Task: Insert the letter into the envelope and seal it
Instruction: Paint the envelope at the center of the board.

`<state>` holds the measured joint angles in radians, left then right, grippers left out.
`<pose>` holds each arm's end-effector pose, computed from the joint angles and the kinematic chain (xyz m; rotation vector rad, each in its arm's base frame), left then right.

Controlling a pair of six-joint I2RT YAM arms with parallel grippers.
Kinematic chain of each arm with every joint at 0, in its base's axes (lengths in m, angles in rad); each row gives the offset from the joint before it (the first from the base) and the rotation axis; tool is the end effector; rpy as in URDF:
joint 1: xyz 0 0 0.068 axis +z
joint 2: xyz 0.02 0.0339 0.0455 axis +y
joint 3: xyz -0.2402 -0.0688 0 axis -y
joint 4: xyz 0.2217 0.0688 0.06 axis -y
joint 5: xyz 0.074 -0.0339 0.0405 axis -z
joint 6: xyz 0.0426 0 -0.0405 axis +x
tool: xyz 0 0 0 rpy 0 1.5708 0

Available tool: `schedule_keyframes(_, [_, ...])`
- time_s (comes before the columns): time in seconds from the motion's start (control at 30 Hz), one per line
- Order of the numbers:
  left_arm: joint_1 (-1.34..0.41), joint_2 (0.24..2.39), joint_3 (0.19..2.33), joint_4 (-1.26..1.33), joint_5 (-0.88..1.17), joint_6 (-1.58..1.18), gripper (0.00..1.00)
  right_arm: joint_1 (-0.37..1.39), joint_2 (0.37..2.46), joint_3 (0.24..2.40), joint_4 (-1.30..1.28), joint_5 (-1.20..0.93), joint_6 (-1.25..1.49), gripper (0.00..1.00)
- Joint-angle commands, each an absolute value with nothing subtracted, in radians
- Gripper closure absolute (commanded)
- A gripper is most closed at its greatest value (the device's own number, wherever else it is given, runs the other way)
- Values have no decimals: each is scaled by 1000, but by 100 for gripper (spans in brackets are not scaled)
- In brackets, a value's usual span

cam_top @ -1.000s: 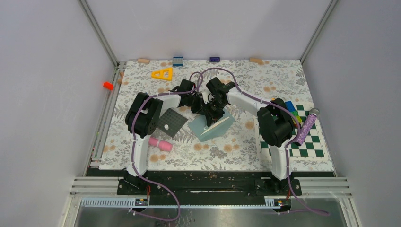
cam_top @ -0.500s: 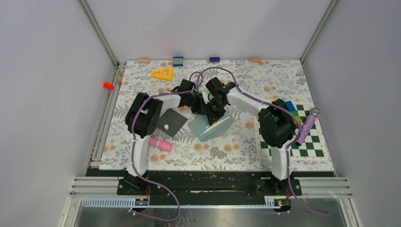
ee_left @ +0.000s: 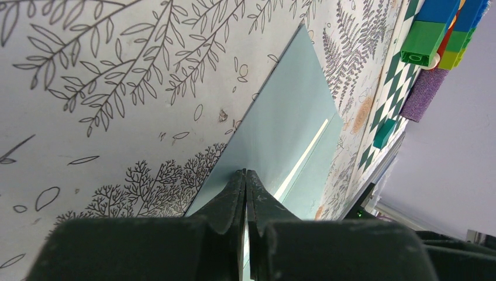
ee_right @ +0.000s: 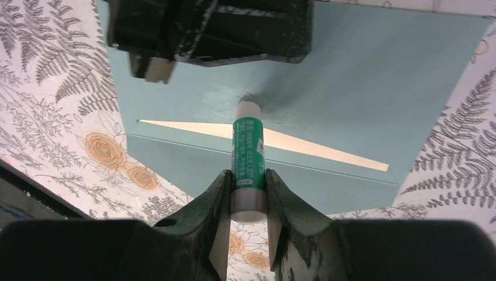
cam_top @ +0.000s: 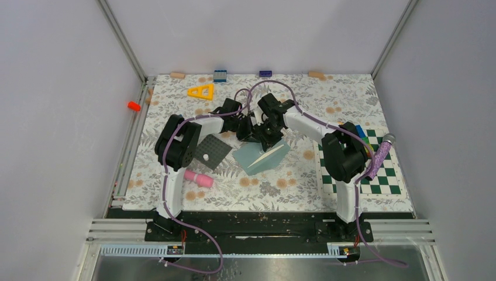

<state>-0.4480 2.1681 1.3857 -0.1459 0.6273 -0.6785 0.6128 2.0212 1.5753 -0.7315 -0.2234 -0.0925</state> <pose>0.3674 -0.2043 0.1115 -0.0208 2.6871 -1.2074 0.3175 0.2348 0.1816 -1.0204 2.5923 0.4447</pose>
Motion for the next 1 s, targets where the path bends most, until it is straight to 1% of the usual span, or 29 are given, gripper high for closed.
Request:
schedule_keyframes(0.0, [-452, 2138, 1365, -163, 555, -638, 100, 583, 2006, 1581, -760, -89, -99, 100])
schedule_keyframes(0.57, [-445, 2130, 1366, -164, 551, -637, 100, 568, 1948, 1509, -762, -79, -146, 100])
schedule_keyframes(0.83, [-445, 2132, 1364, -162, 551, -639, 100, 569, 1955, 1552, -761, -262, -123, 100])
schedule_keyframes(0.97, [-445, 2129, 1363, -161, 552, -639, 100, 577, 1996, 1574, -767, -295, -112, 100])
